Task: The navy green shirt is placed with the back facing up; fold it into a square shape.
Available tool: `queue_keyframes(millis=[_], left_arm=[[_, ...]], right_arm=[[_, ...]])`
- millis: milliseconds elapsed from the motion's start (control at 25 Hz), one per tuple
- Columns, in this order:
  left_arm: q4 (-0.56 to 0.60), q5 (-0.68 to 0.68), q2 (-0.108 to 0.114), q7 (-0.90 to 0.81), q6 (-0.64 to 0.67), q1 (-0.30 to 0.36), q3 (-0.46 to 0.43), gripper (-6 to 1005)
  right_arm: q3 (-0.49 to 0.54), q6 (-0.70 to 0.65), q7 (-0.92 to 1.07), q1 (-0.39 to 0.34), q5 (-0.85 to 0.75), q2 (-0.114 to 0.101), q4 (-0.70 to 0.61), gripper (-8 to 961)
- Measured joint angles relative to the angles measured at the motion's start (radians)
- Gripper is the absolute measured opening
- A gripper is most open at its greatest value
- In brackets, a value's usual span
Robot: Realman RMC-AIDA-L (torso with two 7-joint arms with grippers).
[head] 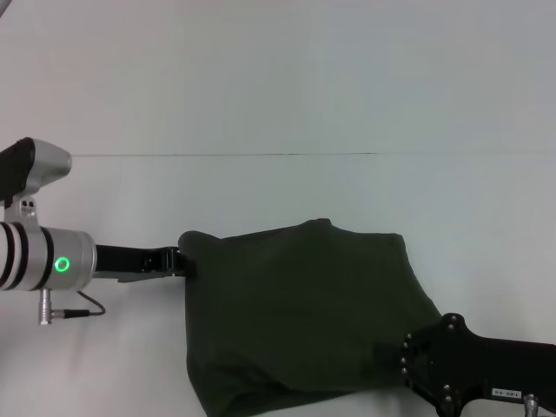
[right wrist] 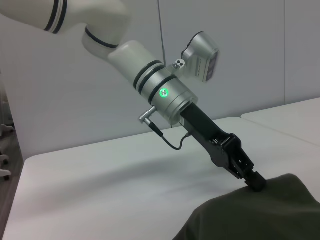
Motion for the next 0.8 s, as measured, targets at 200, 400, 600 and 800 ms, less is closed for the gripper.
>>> queue_keyframes(millis=[200,400,600,800], left_arm=[[0.004,0.0,0.022,0.001,-0.04,-0.009,0.002,59],[0.004,0.0,0.038,0.002,-0.043,-0.021,0.003,66],[0.004,-0.003,0.031,-0.021,0.0,-0.018,-0.004,72],[0.002,-0.009,0.022,-0.034,0.011,-0.003,-0.016,79]], right_arm=[[0.0,-0.008,0.001,0.006,0.003,0.0,0.004,0],[0.0,-0.015,0.002,0.013,0.005,0.0,0.019,0],[0.001,-0.016,0.002,0.021,0.005,0.0,0.023,0],[0.0,-0.017,0.002,0.027,0.005,0.0,0.023,0]])
